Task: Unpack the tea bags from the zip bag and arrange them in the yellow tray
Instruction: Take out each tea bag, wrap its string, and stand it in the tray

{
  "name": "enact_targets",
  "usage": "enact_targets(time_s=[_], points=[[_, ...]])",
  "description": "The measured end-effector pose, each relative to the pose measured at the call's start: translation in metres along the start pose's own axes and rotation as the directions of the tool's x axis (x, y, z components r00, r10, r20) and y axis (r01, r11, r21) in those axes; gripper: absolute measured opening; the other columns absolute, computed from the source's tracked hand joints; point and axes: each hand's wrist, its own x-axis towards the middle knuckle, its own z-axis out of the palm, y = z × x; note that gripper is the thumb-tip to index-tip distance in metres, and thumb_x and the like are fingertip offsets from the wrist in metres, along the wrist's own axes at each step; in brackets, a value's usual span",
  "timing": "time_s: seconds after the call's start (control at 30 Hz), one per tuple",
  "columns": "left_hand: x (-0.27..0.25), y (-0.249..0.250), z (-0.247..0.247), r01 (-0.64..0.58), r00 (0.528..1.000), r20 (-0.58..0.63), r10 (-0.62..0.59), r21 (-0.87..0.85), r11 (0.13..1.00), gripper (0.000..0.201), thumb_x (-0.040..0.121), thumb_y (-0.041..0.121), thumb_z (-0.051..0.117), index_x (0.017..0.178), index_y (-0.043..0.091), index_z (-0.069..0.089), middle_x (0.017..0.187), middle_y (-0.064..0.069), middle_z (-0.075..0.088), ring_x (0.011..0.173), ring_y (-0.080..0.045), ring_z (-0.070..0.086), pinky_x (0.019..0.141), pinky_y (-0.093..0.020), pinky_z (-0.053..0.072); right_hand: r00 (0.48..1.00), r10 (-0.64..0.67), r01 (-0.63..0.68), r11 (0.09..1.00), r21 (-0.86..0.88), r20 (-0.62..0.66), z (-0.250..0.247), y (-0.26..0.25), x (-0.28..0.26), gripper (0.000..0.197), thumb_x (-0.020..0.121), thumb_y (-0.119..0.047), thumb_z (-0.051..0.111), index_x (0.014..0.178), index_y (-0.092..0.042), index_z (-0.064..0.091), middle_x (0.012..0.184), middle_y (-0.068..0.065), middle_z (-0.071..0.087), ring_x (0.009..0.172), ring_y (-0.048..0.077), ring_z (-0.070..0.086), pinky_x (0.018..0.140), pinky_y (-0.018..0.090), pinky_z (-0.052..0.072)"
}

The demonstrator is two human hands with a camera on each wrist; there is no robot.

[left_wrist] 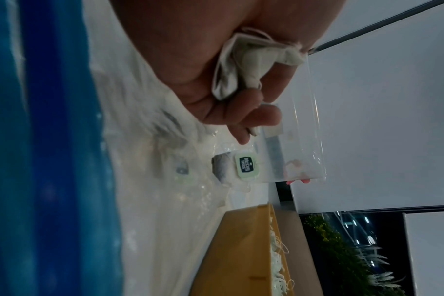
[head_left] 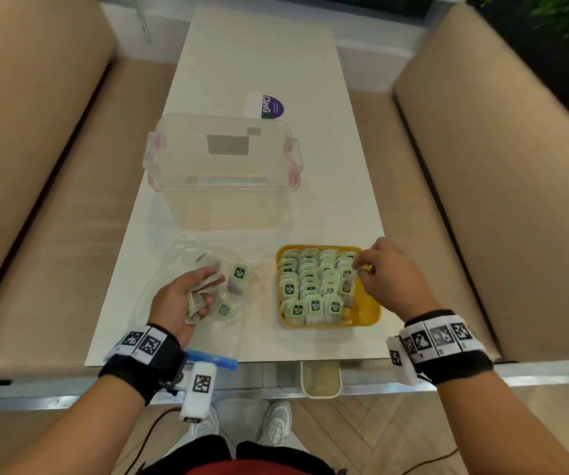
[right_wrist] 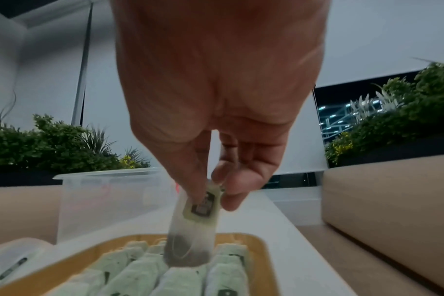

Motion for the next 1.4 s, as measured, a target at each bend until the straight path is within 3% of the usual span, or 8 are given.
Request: enact_targets(time_s=[0.1,0.27,0.43,0.6,0.77,0.9,1.23,1.4], points=[[-0.003,-0.003,-0.001,-0.003,1.0,-0.005,0.003,0.01,1.0,0.03,0.094,0.015,0.055,0.118,0.002,0.069,0.117,-0.02,0.072,0.049,-0.011,0.05,0.037,-0.015,0.032,1.0,-0.012,0.012,1.0,-0.004,-0.009,-0.004,0.014,-0.003,0.013,0.087,-0.012,0.06,0.09,-0.019,0.071,0.102,-0.002,0.058,0.084,0.019,0.058,0.07,0.031,0.048],[-0.011,-0.008,0.001,-0.019,1.0,-0.006,0.019,0.018,1.0,0.029,0.094,0.014,0.054,0.116,0.003,0.07,0.111,-0.019,0.073,0.05,-0.011,0.046,0.037,-0.016,0.03,0.992,0.024,-0.022,1.0,-0.019,0.126,-0.005,0.023,-0.006,0.021,0.084,-0.004,0.05,0.086,-0.018,0.065,0.082,0.002,0.066,0.076,0.021,0.058,0.06,0.025,0.039],[-0.015,-0.011,0.004,-0.022,1.0,-0.014,0.022,0.023,1.0,0.032,0.096,0.013,0.053,0.121,-0.002,0.065,0.111,-0.019,0.071,0.05,-0.011,0.047,0.038,-0.015,0.032,0.966,0.024,0.004,0.994,-0.107,0.259,0.011,0.024,-0.01,0.02,0.082,-0.009,0.053,0.087,-0.024,0.065,0.085,0.001,0.065,0.077,0.02,0.06,0.061,0.029,0.047],[-0.016,-0.011,0.003,-0.012,1.0,0.005,0.012,0.043,0.999,0.028,0.096,0.014,0.054,0.117,0.001,0.067,0.108,-0.017,0.074,0.052,-0.011,0.046,0.038,-0.017,0.032,0.931,0.004,0.059,0.985,-0.161,0.365,0.022,0.016,-0.004,0.021,0.081,-0.011,0.056,0.092,-0.022,0.07,0.093,0.001,0.066,0.088,0.023,0.058,0.083,0.033,0.038],[-0.015,-0.01,0.001,-0.01,1.0,0.007,0.009,0.05,0.999,0.026,0.095,0.015,0.056,0.114,0.003,0.069,0.109,-0.016,0.075,0.054,-0.012,0.046,0.038,-0.017,0.032,0.926,-0.017,0.126,0.956,-0.266,0.377,0.03,0.007,0.007,0.025,0.086,-0.011,0.052,0.098,-0.026,0.069,0.094,-0.002,0.064,0.097,0.022,0.055,0.097,0.046,0.03],[-0.014,-0.01,0.0,-0.004,1.0,-0.004,0.004,0.046,0.999,0.028,0.095,0.016,0.057,0.115,0.002,0.069,0.113,-0.018,0.073,0.052,-0.011,0.047,0.037,-0.017,0.032,0.937,-0.011,0.142,0.926,-0.35,0.35,0.041,0.007,0.011,0.027,0.087,-0.012,0.052,0.103,-0.029,0.065,0.086,-0.005,0.051,0.102,0.022,0.052,0.094,0.046,0.028],[-0.008,-0.012,-0.002,0.013,1.0,-0.019,-0.012,0.033,0.999,0.03,0.094,0.015,0.058,0.118,0.0,0.068,0.116,-0.02,0.072,0.051,-0.012,0.048,0.037,-0.018,0.032,0.953,-0.033,0.18,0.859,-0.479,0.3,0.053,0.013,0.009,0.027,0.08,-0.016,0.052,0.106,-0.023,0.057,0.107,-0.005,0.06,0.112,0.024,0.045,0.094,0.049,0.034],[-0.006,-0.011,-0.001,0.011,1.0,-0.022,-0.011,0.024,1.0,0.028,0.094,0.015,0.059,0.115,0.0,0.069,0.116,-0.022,0.072,0.051,-0.013,0.048,0.038,-0.018,0.032,0.948,-0.06,0.201,0.873,-0.443,0.313,0.046,0.014,0.007,0.017,0.086,-0.024,0.052,0.103,-0.025,0.058,0.1,-0.005,0.064,0.104,0.022,0.051,0.091,0.045,0.035]])
